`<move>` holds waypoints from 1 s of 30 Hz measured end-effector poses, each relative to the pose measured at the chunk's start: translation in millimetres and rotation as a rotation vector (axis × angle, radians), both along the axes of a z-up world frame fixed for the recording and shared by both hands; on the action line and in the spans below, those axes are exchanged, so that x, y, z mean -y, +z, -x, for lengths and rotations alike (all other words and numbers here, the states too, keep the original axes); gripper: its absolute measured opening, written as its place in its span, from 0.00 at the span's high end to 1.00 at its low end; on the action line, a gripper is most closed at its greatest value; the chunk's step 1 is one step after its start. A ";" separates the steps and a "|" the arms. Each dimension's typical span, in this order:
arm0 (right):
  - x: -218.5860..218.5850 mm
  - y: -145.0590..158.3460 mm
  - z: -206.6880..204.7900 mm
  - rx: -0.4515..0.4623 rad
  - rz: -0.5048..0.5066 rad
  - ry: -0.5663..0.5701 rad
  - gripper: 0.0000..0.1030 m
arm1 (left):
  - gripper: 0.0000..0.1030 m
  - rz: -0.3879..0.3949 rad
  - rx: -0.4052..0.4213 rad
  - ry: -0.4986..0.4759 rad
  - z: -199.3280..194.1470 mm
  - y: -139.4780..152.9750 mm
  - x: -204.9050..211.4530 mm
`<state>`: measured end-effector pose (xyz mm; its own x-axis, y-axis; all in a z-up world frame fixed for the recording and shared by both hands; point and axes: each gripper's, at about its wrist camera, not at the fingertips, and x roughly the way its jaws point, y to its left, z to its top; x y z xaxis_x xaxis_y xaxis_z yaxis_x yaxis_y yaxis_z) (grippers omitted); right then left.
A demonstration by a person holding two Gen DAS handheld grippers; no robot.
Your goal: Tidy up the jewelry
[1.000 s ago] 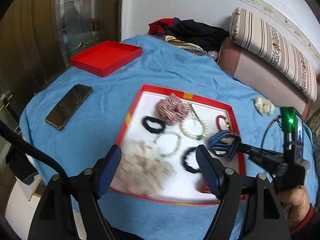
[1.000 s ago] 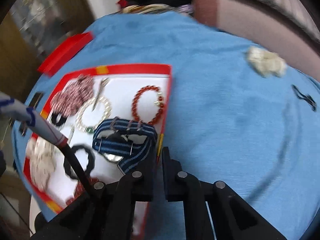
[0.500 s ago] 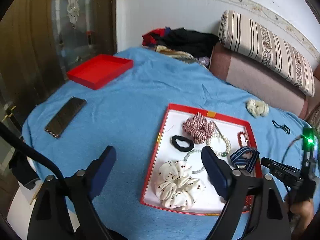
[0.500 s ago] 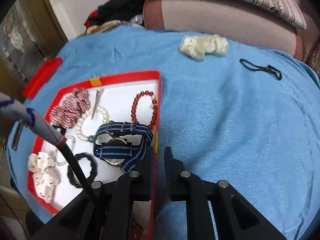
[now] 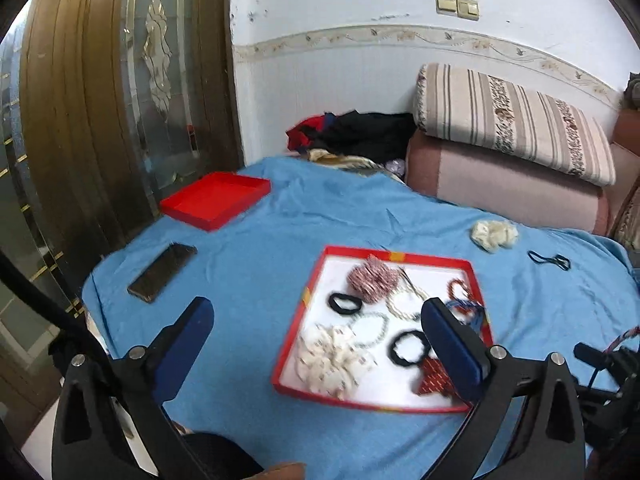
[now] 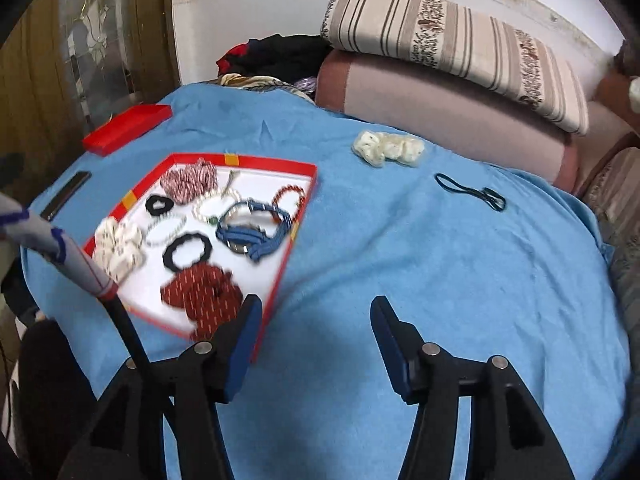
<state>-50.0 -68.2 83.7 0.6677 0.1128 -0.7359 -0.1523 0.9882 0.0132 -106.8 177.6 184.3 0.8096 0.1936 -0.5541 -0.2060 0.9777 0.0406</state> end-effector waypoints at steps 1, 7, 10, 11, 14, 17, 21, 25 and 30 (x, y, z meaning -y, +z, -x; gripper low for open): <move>1.2 -0.2 3.5 -0.003 -0.015 -0.003 0.41 | 0.00 0.011 -0.018 -0.008 1.6 -2.5 2.0; 8.4 9.8 20.0 0.017 -0.069 -0.018 0.36 | 0.00 0.025 -0.147 -0.040 11.7 -25.8 21.9; 12.2 12.8 25.0 0.027 -0.087 -0.030 0.34 | 0.00 -0.004 -0.172 -0.047 17.7 -33.2 32.5; 12.4 12.1 26.2 0.026 -0.090 -0.035 0.34 | 0.00 -0.003 -0.181 -0.052 18.6 -34.8 35.3; 14.4 8.8 28.0 0.017 -0.099 -0.044 0.34 | 0.00 0.000 -0.196 -0.066 20.9 -37.7 42.4; 13.3 3.5 32.1 0.009 -0.092 -0.052 0.34 | 0.00 -0.012 -0.217 -0.076 22.1 -43.2 49.5; 11.9 -1.3 34.5 0.000 -0.075 -0.053 0.33 | 0.00 -0.009 -0.246 -0.089 21.5 -50.4 54.6; 12.1 -4.5 33.4 -0.008 -0.067 -0.056 0.31 | 0.00 -0.006 -0.265 -0.094 19.8 -55.6 56.0; 7.8 -6.3 33.1 -0.014 -0.062 -0.056 0.30 | 0.00 0.014 -0.280 -0.088 17.1 -60.2 51.4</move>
<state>-83.2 -76.0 77.4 0.6640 0.1210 -0.7379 -0.0964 0.9924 0.0759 -123.9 126.2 124.1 0.6383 0.1205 -0.7603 -0.1033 0.9921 0.0705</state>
